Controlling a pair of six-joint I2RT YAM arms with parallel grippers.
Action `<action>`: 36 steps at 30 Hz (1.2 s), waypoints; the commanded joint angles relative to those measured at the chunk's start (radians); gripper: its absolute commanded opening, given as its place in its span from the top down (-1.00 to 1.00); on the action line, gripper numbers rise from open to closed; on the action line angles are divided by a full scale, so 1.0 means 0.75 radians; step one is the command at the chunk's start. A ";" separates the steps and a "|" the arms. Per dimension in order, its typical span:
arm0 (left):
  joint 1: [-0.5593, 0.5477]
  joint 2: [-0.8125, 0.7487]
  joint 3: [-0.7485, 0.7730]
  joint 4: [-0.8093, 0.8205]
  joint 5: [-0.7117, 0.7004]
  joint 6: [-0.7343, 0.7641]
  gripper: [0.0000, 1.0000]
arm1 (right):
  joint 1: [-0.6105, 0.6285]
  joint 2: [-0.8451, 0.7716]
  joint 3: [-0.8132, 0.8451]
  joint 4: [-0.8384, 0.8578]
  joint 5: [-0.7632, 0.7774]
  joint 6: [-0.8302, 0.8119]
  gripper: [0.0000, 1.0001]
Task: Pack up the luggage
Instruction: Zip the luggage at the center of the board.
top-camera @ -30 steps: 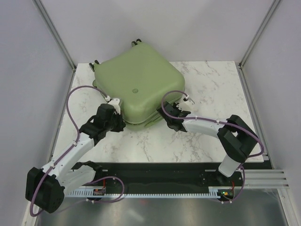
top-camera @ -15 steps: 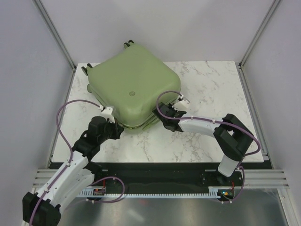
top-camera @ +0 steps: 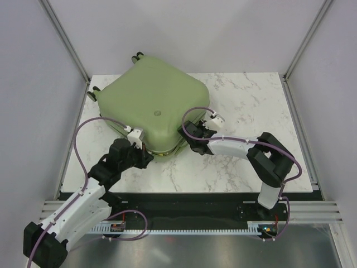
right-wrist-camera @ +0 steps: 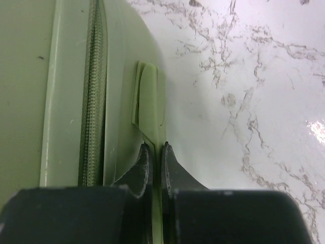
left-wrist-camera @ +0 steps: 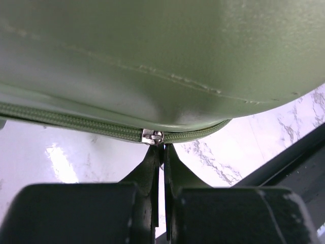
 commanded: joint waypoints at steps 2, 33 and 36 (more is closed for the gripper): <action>-0.170 0.067 0.073 0.319 0.397 -0.010 0.95 | 0.229 0.152 -0.025 0.089 -0.894 0.112 1.00; -0.066 0.040 0.654 -0.681 -0.113 -0.397 -0.79 | -0.104 -0.807 0.177 -0.735 -0.493 -0.931 -0.91; -0.025 0.060 0.754 -0.792 -0.229 -0.397 -0.84 | -0.422 -0.824 0.320 -0.725 -0.617 -1.082 -0.93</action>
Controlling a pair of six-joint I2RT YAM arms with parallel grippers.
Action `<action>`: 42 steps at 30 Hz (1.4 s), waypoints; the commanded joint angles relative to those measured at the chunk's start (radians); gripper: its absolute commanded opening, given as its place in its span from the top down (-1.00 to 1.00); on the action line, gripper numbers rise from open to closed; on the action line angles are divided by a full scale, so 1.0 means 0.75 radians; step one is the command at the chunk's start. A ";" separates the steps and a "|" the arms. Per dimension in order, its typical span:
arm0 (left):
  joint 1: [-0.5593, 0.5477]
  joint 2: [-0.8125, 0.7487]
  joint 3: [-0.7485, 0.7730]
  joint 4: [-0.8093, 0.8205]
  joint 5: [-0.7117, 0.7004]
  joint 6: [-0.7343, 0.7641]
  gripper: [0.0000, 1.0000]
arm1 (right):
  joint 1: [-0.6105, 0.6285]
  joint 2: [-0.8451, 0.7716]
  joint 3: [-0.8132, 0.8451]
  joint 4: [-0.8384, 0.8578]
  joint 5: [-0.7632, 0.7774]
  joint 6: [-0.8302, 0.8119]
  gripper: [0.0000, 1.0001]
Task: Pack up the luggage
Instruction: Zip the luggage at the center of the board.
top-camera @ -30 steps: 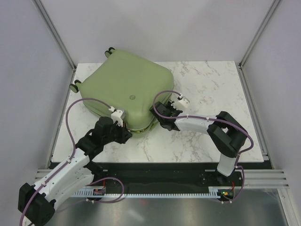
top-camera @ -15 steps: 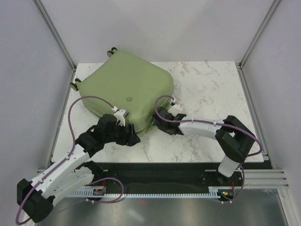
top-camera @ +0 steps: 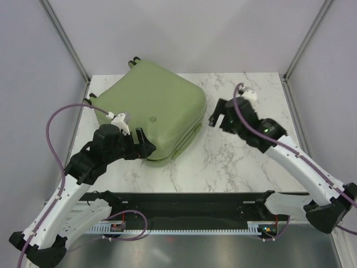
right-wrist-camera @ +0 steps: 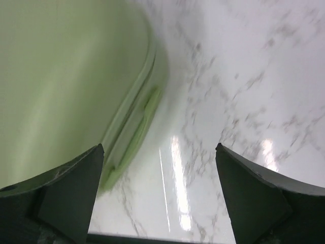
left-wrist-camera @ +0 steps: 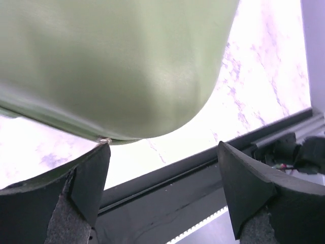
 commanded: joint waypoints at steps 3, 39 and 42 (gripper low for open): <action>0.136 0.064 0.226 -0.250 -0.272 -0.005 -0.97 | -0.402 0.107 0.289 0.021 -0.187 -0.355 -0.93; 1.071 0.330 -0.342 0.518 -0.002 -0.226 -0.84 | -0.445 1.525 0.963 0.733 -1.433 -0.216 -0.74; 1.071 0.408 -0.326 0.567 0.030 -0.175 -0.82 | -0.419 1.445 0.808 0.765 -1.470 -0.227 -0.74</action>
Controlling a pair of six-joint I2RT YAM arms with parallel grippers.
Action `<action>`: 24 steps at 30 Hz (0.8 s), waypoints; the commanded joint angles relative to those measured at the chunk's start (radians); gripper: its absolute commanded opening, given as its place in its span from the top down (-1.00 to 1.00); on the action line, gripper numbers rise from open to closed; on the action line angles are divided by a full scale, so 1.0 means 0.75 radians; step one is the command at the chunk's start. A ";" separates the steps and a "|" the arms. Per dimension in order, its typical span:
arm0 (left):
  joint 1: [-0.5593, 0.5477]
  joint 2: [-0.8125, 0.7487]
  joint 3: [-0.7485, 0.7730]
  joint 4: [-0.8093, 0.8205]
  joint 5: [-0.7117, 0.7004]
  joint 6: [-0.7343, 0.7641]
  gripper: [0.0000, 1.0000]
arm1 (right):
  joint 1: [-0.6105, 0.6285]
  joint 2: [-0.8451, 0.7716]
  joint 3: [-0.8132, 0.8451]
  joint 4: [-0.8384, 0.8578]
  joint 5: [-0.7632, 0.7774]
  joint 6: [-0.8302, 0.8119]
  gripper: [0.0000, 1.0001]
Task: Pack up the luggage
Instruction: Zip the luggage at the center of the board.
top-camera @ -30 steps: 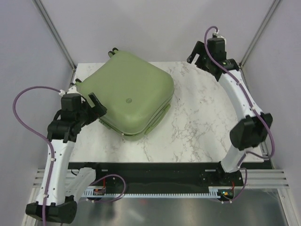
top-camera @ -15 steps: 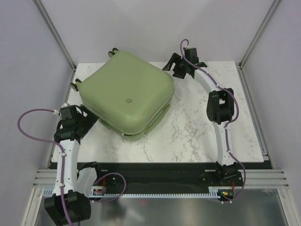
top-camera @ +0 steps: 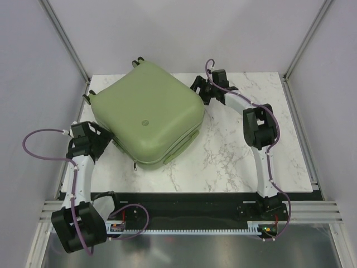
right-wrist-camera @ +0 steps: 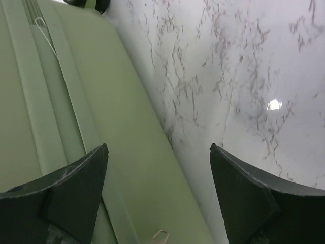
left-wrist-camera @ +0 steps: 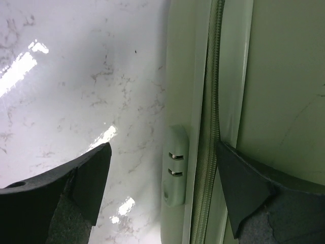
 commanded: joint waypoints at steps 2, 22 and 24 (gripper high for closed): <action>-0.014 0.101 0.025 0.239 0.123 0.039 -0.79 | 0.165 -0.182 -0.242 0.011 -0.258 -0.093 -0.73; -0.304 0.441 0.213 0.534 0.636 0.422 -0.64 | 0.264 -0.851 -1.079 0.110 -0.332 -0.277 -0.73; -0.402 0.494 0.248 0.554 0.651 0.416 -0.64 | 0.266 -0.937 -1.143 0.063 -0.299 -0.285 -0.73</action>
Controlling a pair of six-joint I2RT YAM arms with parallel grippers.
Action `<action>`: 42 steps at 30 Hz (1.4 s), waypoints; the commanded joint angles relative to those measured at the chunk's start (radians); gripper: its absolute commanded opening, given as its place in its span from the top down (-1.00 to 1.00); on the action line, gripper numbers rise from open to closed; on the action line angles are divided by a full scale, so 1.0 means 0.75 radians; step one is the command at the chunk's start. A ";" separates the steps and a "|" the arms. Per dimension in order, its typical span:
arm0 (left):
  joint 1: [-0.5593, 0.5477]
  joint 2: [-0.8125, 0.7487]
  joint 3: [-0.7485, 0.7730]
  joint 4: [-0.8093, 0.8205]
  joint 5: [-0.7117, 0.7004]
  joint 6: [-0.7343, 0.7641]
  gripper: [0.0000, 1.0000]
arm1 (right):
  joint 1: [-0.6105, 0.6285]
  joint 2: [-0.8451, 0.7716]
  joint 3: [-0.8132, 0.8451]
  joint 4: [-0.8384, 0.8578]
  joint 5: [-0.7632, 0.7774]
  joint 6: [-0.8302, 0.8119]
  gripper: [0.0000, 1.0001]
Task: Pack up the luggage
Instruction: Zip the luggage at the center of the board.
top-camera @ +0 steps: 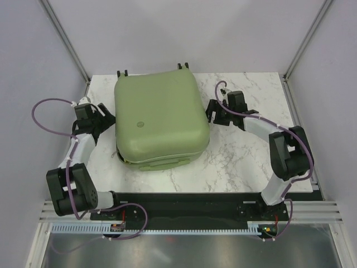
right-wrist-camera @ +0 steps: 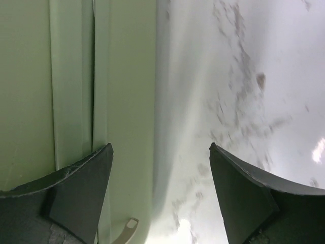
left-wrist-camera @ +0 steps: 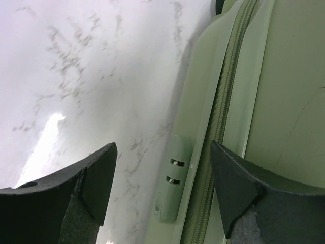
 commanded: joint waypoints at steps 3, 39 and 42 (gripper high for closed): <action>-0.466 0.138 0.123 0.111 0.535 0.026 -0.64 | 0.262 -0.259 -0.144 -0.231 -0.348 -0.010 -0.74; -0.475 0.367 0.386 0.207 0.656 -0.003 -0.61 | -0.384 -0.527 0.553 -1.013 0.367 0.082 -0.84; -0.432 0.300 0.338 0.211 0.691 0.060 -0.64 | -0.396 -0.399 0.708 -0.986 0.397 0.088 -0.83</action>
